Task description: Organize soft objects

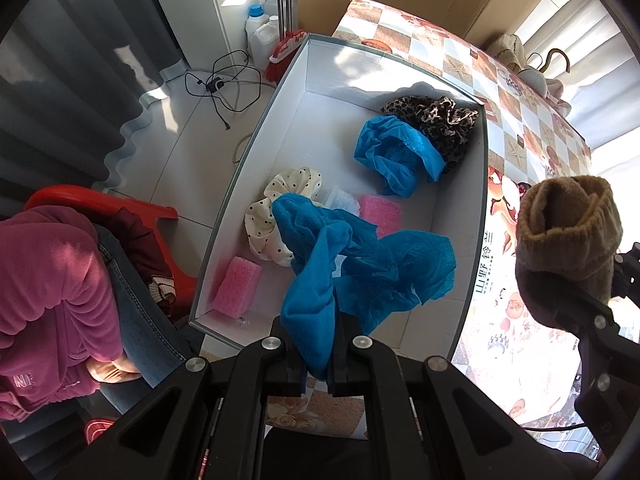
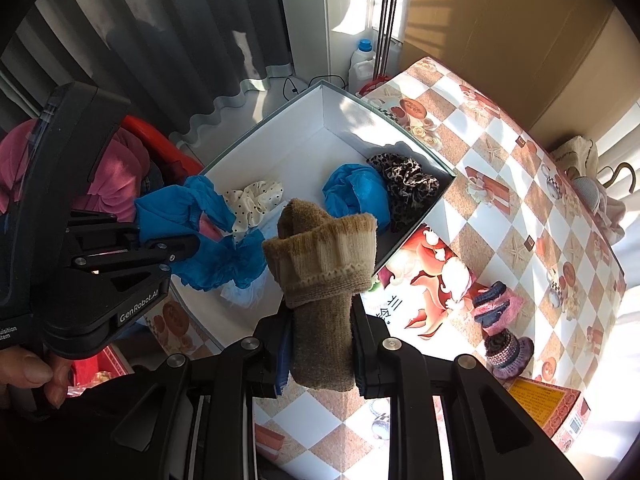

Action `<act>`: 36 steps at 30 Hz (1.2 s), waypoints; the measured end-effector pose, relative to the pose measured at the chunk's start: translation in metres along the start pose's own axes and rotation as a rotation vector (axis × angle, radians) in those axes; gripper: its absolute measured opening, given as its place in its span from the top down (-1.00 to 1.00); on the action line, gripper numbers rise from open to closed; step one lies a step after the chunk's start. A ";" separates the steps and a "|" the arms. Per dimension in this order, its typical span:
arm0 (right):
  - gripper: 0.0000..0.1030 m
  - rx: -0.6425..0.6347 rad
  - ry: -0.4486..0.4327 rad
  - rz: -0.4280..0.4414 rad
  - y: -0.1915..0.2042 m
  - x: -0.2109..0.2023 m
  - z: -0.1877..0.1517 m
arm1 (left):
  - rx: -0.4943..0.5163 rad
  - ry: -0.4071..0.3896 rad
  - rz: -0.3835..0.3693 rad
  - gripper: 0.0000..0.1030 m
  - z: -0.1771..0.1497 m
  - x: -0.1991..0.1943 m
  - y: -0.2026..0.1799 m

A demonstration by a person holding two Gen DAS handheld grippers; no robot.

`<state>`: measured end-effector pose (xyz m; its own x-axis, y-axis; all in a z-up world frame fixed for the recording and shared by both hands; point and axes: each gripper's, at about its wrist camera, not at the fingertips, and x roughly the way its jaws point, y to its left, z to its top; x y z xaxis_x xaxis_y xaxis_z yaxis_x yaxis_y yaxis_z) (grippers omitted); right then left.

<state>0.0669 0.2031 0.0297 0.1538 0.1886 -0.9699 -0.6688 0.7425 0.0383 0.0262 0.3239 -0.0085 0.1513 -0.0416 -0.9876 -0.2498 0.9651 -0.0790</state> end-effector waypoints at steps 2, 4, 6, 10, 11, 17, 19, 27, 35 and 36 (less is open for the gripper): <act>0.51 0.004 0.006 0.003 0.001 0.001 0.000 | 0.002 0.003 -0.004 0.87 0.000 0.001 0.000; 0.51 0.006 0.011 0.008 0.002 0.003 -0.001 | -0.003 0.012 -0.019 0.87 -0.001 0.004 0.002; 0.51 0.006 0.016 0.010 0.003 0.004 -0.002 | -0.007 0.018 -0.026 0.87 -0.002 0.006 0.004; 0.51 0.007 0.019 0.008 0.004 0.005 -0.002 | -0.015 0.015 -0.031 0.87 -0.003 0.006 0.008; 0.51 0.008 0.022 0.007 0.005 0.006 -0.003 | -0.016 0.014 -0.031 0.87 -0.003 0.006 0.008; 0.51 0.008 0.032 0.010 0.006 0.009 -0.003 | 0.001 0.019 -0.023 0.87 -0.004 0.007 0.007; 0.51 0.008 0.037 0.011 0.008 0.011 -0.003 | 0.007 0.020 -0.020 0.87 -0.004 0.007 0.007; 0.51 0.006 0.047 0.018 0.010 0.015 -0.002 | 0.029 0.029 -0.014 0.87 -0.006 0.010 0.006; 0.51 0.026 0.053 0.022 0.007 0.020 0.000 | 0.044 0.037 -0.009 0.87 -0.002 0.014 0.007; 0.51 0.028 0.054 0.024 0.007 0.020 0.000 | 0.047 0.038 -0.008 0.87 -0.002 0.014 0.006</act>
<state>0.0659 0.2121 0.0107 0.0987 0.1720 -0.9801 -0.6513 0.7558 0.0671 0.0253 0.3289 -0.0231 0.1162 -0.0585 -0.9915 -0.2032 0.9758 -0.0814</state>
